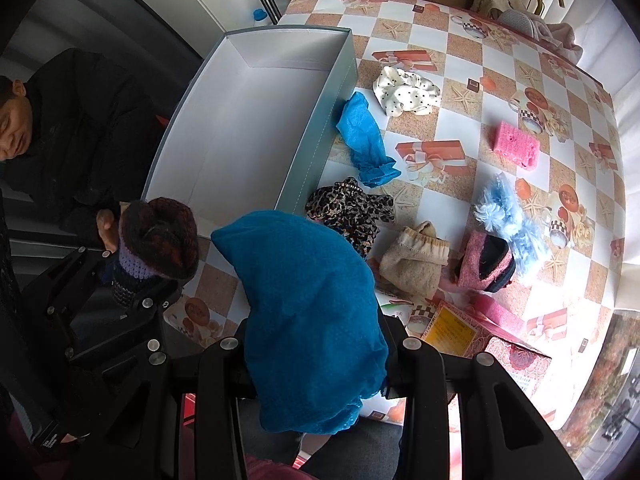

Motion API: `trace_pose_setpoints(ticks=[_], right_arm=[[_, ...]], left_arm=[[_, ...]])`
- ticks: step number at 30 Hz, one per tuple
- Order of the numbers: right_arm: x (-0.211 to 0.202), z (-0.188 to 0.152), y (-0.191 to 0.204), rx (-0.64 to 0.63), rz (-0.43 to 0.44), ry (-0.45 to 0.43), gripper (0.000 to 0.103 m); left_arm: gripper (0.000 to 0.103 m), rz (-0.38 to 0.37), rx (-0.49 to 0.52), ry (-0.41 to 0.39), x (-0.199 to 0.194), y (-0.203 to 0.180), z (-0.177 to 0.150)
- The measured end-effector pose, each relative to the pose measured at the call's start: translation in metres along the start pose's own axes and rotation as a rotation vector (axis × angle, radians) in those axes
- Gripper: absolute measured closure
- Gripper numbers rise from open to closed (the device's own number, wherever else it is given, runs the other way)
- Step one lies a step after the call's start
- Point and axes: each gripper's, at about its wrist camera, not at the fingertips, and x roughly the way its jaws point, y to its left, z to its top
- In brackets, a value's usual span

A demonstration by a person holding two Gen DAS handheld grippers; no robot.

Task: Organize soft objects
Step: 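Carry the knit hat and blue cap with both tools over the white box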

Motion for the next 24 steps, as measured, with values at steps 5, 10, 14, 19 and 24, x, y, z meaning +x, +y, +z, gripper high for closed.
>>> trace_pose_setpoints(ticks=[5, 10, 14, 19, 24], right_arm=[[0.003, 0.007, 0.008, -0.022, 0.002, 0.005, 0.063], [0.004, 0.02, 0.015, -0.037, 0.011, 0.002, 0.063], [0.003, 0.036, 0.028, -0.067, 0.015, -0.008, 0.063], [0.01, 0.057, 0.045, -0.093, 0.03, 0.0, 0.063], [0.019, 0.075, 0.055, -0.093, 0.038, 0.007, 0.063]], left_arm=[[0.063, 0.011, -0.04, 0.002, 0.002, 0.01, -0.001], [0.063, 0.047, -0.073, -0.007, 0.004, 0.024, 0.002], [0.063, 0.082, -0.126, -0.024, 0.005, 0.045, 0.009], [0.063, 0.117, -0.192, -0.006, 0.016, 0.068, 0.018], [0.063, 0.125, -0.244, 0.021, 0.028, 0.082, 0.027]])
